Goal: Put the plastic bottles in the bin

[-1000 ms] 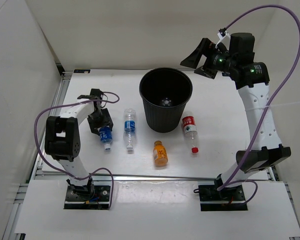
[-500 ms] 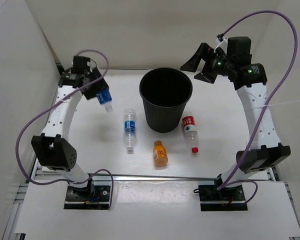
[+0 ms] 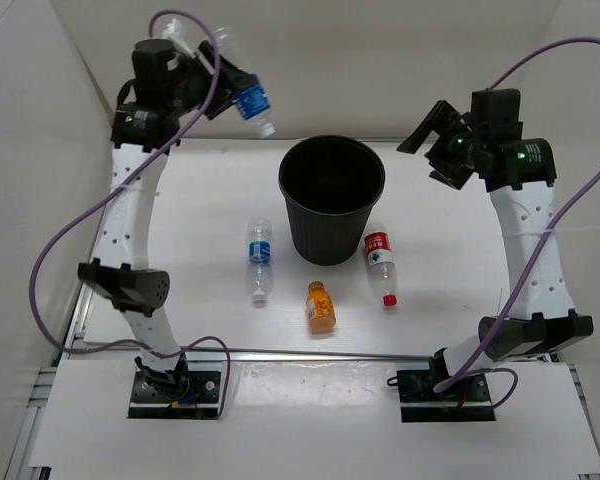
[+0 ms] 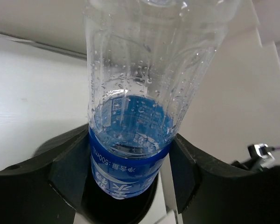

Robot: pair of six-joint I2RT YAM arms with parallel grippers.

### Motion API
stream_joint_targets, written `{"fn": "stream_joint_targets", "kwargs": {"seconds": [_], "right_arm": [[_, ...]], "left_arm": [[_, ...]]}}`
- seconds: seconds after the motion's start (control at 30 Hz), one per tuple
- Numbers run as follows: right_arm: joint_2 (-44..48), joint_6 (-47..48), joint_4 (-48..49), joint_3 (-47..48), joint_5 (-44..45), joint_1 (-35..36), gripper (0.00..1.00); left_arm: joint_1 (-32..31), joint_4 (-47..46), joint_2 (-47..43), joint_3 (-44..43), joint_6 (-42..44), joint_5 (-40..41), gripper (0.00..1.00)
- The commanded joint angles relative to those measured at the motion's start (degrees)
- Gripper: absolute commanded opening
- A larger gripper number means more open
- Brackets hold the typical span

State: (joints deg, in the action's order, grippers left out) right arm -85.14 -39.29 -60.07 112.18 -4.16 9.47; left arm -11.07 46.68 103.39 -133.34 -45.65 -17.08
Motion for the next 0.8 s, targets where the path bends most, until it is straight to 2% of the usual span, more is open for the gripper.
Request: {"fn": "stream_joint_targets", "kwargs": {"seconds": [0.0, 0.13, 0.23, 0.37, 0.4, 0.43, 0.6, 0.7, 0.77], "right_arm": [[2.5, -3.9, -3.1, -2.3, 7.1, -3.3, 1.0], [4.4, -5.7, -4.4, -3.9, 5.6, -7.1, 1.0], [6.5, -5.7, -3.8, -6.7, 4.5, -7.1, 1.0], [9.8, -5.7, -2.7, -11.9, 4.5, -8.3, 1.0], [10.6, -5.7, -2.7, -13.6, 4.5, -8.3, 1.0], [10.6, -5.7, -2.7, -14.5, 4.5, -8.9, 1.0], [12.5, -2.1, -2.7, -24.8, 6.9, -8.9, 1.0], [14.3, -1.4, -1.0, -34.7, 6.9, -8.9, 1.0], [16.7, 0.0, 4.7, -40.3, 3.3, -8.9, 1.0]], "left_arm": [[-4.8, -3.4, 6.2, -6.5, -1.9, -9.6, 0.39], [-8.7, -4.8, 9.3, -6.4, -2.4, -10.2, 0.44], [-11.3, -4.8, 9.9, -1.7, -0.6, -10.0, 0.48], [-13.9, -4.8, 8.5, 1.9, 2.1, -9.4, 0.71], [-14.6, -4.8, 8.5, 1.9, 2.1, -9.4, 0.82], [-14.6, -4.8, 8.0, 1.9, 2.9, -9.4, 1.0], [-14.1, -2.0, 1.6, 2.8, 7.4, -3.9, 1.0], [-12.1, 0.5, -3.2, 7.2, 10.4, 1.6, 1.0], [-11.5, 2.6, -8.3, 11.8, 12.0, 6.0, 1.0]]}}
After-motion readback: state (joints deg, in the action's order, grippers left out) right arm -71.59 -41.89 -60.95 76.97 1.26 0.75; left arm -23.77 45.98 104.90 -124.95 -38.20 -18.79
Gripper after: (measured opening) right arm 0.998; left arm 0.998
